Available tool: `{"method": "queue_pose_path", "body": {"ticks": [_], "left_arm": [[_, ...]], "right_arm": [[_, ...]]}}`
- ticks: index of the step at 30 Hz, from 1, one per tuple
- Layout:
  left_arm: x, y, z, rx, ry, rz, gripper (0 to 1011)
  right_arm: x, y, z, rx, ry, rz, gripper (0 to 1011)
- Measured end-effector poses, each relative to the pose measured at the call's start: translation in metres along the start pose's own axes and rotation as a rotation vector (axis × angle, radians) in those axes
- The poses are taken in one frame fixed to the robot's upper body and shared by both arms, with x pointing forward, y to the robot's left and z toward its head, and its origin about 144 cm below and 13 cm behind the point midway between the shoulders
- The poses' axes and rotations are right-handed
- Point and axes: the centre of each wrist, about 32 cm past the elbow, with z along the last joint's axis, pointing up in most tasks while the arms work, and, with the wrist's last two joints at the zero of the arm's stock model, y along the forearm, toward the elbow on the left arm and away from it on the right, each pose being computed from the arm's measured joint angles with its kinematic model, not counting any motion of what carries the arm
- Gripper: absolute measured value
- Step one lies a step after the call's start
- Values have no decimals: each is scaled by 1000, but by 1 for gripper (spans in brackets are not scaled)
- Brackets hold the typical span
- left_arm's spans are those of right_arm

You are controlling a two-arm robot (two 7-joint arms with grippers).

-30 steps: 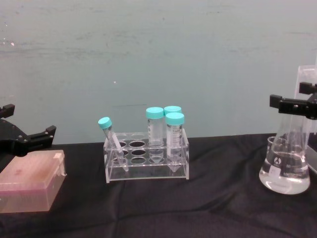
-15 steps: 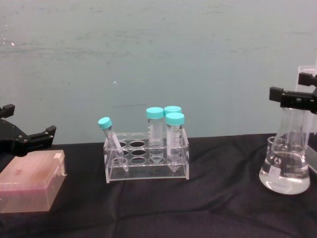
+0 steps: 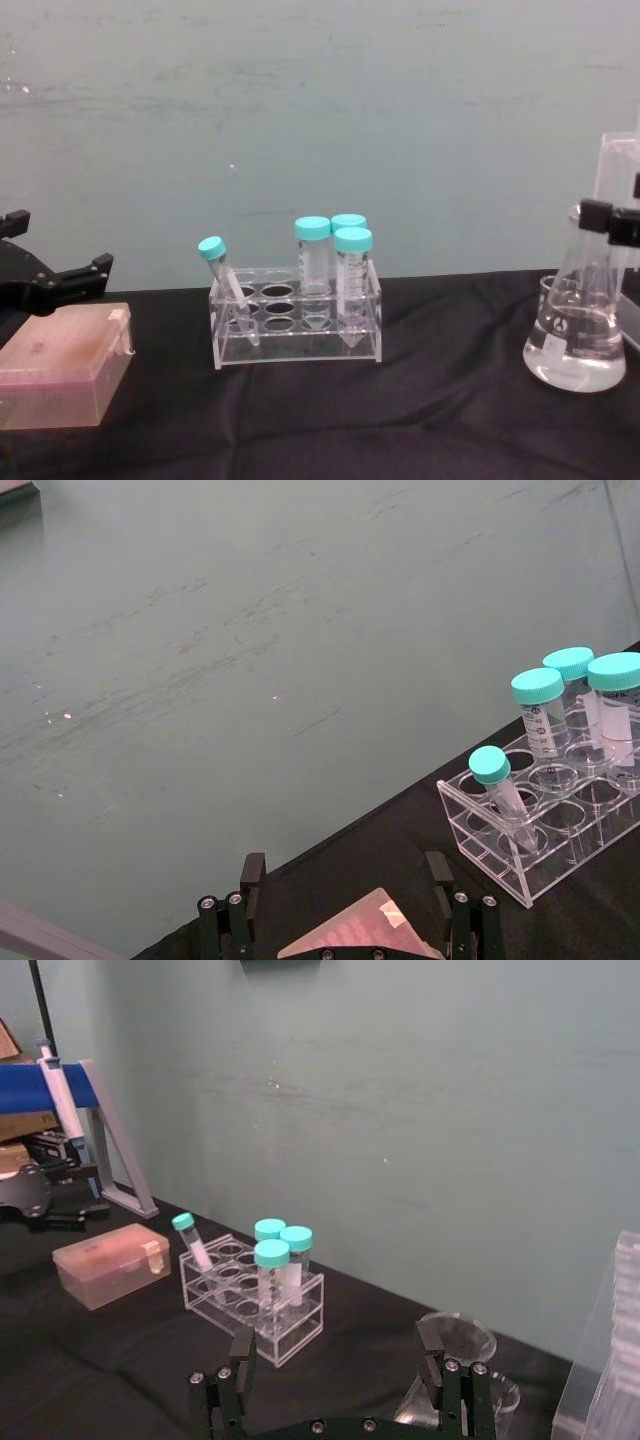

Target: Place the experimental apparatus aside using one hand.

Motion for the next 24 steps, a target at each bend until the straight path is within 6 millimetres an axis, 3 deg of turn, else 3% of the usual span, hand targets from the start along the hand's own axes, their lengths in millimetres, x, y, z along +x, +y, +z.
{"method": "queue_pose_path", "body": {"ticks": [11,24], "left_arm": [[0,0,0,0,0,0,1000],[0,0,0,0,0,0,1000]], "right_arm": [[-7,-19,-9,-70,57,-18,1000],[-7,-20,-15,-102,71,-32,1000]]}}
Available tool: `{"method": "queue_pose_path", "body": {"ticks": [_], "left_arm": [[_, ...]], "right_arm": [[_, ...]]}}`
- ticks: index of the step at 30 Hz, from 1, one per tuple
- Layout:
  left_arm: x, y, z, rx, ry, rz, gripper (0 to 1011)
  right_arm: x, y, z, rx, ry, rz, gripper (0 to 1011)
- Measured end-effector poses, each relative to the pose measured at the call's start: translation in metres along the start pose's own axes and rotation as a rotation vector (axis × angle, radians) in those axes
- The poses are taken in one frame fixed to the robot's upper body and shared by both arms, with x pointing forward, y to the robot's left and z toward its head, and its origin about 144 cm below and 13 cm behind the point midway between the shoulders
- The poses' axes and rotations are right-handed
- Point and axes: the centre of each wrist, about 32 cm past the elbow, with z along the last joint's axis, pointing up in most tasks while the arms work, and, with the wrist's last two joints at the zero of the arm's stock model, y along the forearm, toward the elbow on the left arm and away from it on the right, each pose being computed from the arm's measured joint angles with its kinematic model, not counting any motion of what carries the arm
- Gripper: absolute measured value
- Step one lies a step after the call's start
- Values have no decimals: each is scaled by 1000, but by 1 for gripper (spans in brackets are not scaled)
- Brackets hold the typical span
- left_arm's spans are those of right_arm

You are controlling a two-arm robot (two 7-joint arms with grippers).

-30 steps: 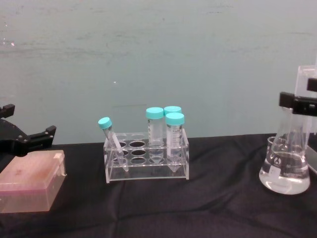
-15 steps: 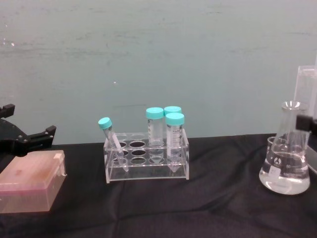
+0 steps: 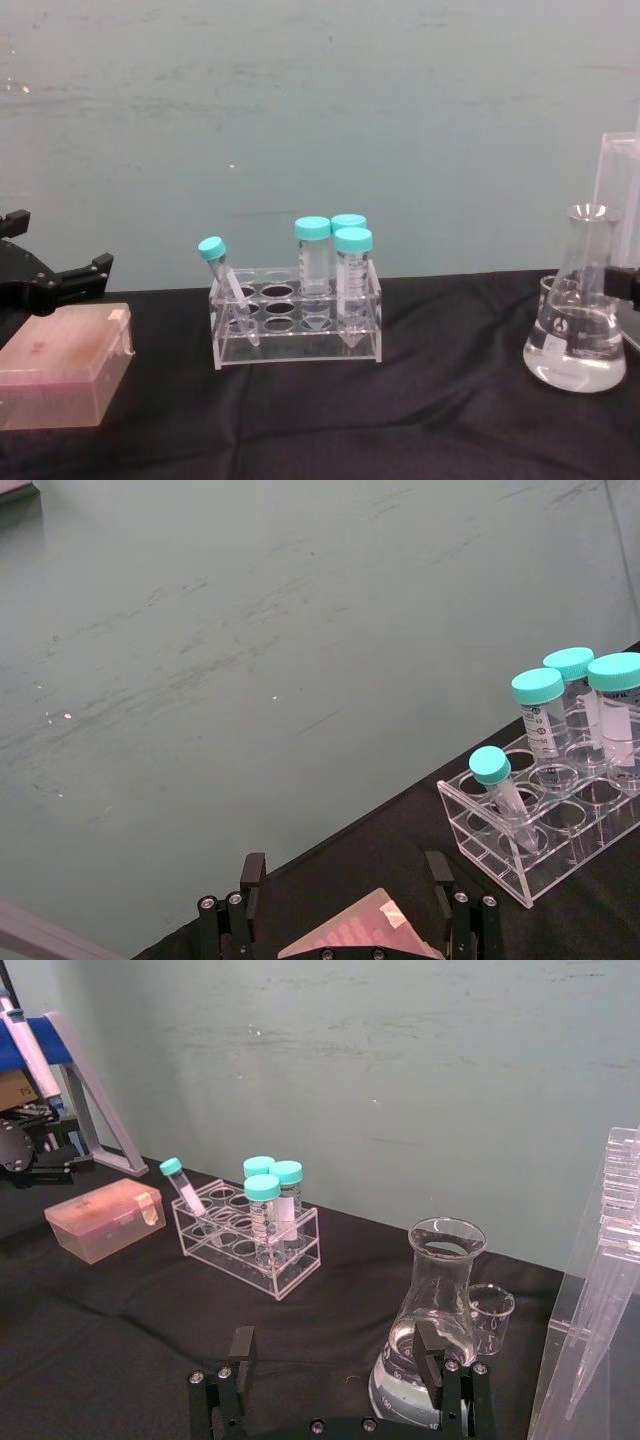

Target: Place the experimental apparatus aside using one hand.

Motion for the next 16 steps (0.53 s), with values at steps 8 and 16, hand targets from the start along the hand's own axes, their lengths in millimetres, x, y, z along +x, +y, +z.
{"method": "queue_pose_path", "body": {"ticks": [8,16], "left_arm": [[0,0,0,0,0,0,1000],[0,0,0,0,0,0,1000]], "right_arm": [[0,0,0,1,0,0,1000],[0,0,1,2,-1,-1,1000]]}}
